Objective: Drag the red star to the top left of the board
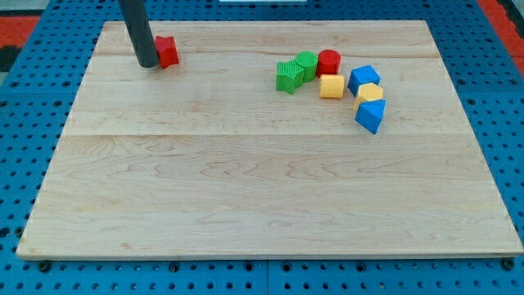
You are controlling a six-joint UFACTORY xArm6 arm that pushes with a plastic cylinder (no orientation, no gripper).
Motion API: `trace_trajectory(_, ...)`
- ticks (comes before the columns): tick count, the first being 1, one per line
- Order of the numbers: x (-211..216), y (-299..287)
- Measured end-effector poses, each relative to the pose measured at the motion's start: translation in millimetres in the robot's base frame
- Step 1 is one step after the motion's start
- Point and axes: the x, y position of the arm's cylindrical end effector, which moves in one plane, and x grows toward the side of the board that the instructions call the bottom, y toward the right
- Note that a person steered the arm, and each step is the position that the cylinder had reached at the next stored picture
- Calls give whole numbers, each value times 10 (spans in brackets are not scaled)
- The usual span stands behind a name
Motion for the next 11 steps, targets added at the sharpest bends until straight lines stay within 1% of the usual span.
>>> trace_trajectory(1, 124, 38)
trace_trajectory(2, 118, 372)
trace_trajectory(3, -94, 487)
trace_trajectory(4, -198, 198)
trace_trajectory(6, -452, 173)
trace_trajectory(7, -589, 279)
trace_trajectory(8, -812, 460)
trace_trajectory(9, -891, 513)
trace_trajectory(10, -835, 280)
trace_trajectory(11, -835, 280)
